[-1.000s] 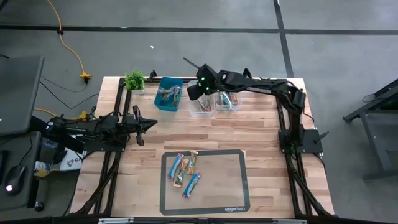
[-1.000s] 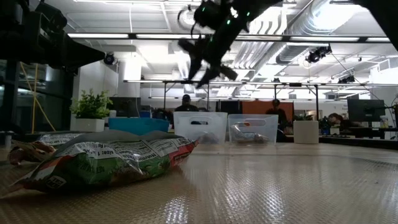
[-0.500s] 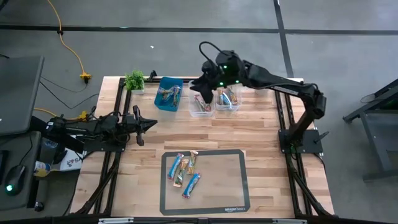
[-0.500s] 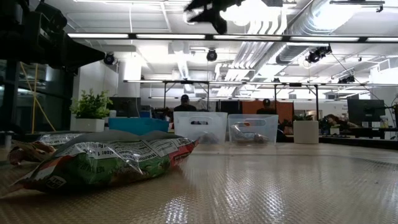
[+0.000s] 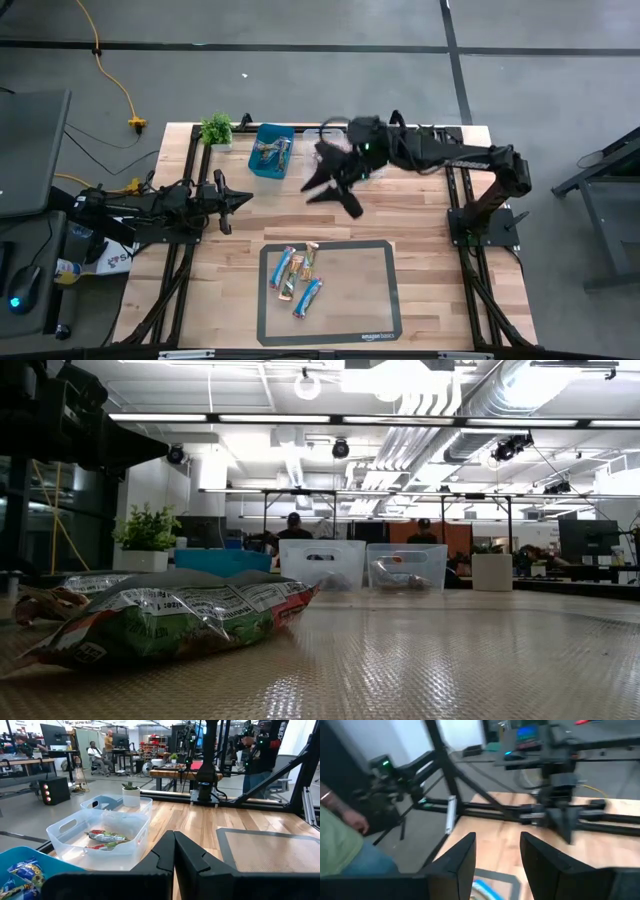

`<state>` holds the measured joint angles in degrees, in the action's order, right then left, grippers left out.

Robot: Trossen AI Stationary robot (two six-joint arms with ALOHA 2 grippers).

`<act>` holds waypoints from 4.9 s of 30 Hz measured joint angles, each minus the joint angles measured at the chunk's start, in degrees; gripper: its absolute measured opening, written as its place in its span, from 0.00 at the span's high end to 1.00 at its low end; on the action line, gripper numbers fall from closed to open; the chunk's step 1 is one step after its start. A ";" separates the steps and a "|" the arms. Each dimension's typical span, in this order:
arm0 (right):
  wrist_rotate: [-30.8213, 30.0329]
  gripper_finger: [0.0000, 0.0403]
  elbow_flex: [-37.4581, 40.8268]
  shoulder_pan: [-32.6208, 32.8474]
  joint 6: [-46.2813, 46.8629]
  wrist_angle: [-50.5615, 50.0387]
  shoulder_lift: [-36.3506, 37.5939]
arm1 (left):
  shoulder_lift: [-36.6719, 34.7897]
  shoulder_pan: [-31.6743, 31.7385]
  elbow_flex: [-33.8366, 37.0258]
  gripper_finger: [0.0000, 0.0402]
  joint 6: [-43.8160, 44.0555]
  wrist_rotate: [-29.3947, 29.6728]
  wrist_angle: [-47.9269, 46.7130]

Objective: Pick and place Granola Bars by type
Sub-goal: Put the bottom red granola bar into the left transparent bin

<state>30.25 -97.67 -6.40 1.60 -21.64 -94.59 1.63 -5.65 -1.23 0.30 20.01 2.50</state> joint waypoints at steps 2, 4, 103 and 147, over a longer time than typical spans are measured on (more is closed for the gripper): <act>-0.94 0.66 0.00 2.12 -0.13 -0.09 -0.02 | 0.00 0.00 0.00 1.00 0.02 0.00 0.00; -2.42 0.66 0.00 3.85 0.36 -0.29 -0.02 | 0.00 0.00 0.01 1.00 0.02 0.00 0.00; -28.95 0.66 12.28 28.64 -27.26 9.51 -29.57 | 0.00 0.00 0.00 1.00 0.02 0.00 0.01; -21.06 0.51 12.13 26.65 -33.15 10.75 -32.15 | -0.01 0.00 0.02 1.00 0.02 0.04 0.11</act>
<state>9.19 -85.54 20.25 -31.55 -10.89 -126.74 1.62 -5.65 -1.21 0.32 20.05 2.61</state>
